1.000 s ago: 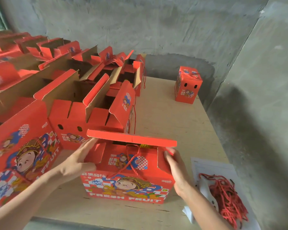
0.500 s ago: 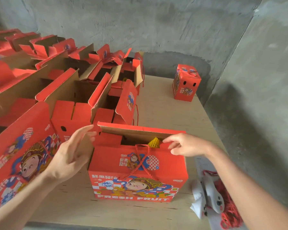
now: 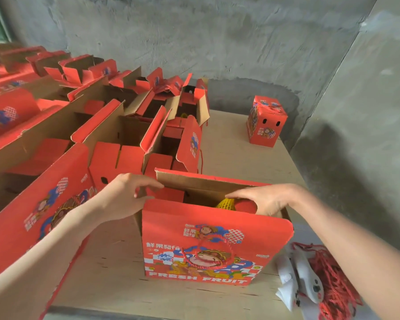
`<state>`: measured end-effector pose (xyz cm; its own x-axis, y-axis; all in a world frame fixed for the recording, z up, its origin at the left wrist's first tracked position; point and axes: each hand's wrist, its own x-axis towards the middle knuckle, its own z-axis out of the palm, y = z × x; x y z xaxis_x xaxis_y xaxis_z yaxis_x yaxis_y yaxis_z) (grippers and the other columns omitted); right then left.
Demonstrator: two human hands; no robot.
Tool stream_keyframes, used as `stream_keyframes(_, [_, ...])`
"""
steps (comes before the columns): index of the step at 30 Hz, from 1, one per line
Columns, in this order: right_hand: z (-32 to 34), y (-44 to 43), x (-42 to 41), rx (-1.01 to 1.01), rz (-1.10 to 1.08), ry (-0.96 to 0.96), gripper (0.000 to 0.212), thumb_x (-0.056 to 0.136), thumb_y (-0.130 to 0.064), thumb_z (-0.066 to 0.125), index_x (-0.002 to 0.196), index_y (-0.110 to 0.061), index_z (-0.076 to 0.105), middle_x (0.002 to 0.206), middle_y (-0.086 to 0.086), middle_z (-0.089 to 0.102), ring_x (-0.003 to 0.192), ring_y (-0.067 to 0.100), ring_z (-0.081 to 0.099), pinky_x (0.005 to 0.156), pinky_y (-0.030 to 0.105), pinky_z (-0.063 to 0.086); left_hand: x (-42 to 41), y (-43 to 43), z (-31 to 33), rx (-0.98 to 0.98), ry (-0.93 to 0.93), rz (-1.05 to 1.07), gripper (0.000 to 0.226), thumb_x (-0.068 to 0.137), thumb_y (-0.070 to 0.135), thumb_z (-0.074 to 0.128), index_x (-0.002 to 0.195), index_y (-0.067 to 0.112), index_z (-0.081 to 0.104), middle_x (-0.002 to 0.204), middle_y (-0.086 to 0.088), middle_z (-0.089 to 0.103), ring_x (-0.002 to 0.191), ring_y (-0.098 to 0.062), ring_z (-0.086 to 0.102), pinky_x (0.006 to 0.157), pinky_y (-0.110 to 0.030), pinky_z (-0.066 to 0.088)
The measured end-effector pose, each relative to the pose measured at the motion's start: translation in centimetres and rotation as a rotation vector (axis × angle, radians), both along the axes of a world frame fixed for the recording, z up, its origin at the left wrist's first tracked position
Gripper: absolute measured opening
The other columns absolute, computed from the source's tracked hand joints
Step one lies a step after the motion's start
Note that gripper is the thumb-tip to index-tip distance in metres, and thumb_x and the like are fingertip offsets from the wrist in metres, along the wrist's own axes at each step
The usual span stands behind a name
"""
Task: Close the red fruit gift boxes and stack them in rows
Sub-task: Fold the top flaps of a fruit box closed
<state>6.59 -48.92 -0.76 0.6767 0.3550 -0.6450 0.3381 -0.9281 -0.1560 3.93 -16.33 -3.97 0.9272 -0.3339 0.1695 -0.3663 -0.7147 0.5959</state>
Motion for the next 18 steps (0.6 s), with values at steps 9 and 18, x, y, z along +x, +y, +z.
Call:
stream_keyframes(9, [-0.4,-1.1,-3.1,-0.104,-0.068,0.135,0.113,0.057,-0.053,0.083,0.147,-0.041,0.015,0.143,-0.009,0.037,0.097,0.017,0.068,0.067,0.029,0.057,1.5,-2.8,-0.6,-0.053,0.203,-0.169,0.033,0.094,0.016,0.055,0.127,0.020,0.059,0.120,0.008,0.062,0.107,0.000,0.057,0.083,-0.005,0.043])
stream_keyframes(18, [-2.6,2.9,-4.0,-0.221,0.287,-0.469,0.023,0.083,-0.014,0.049,0.104,-0.013,0.060,0.114,0.008,0.062,0.114,0.029,0.052,0.098,0.043,0.041,2.9,-5.9,-3.2,0.398,0.086,-0.313,0.089,0.079,0.030,0.072,0.150,0.027,0.018,0.156,0.002,0.023,0.143,-0.017,0.019,0.117,-0.035,0.020])
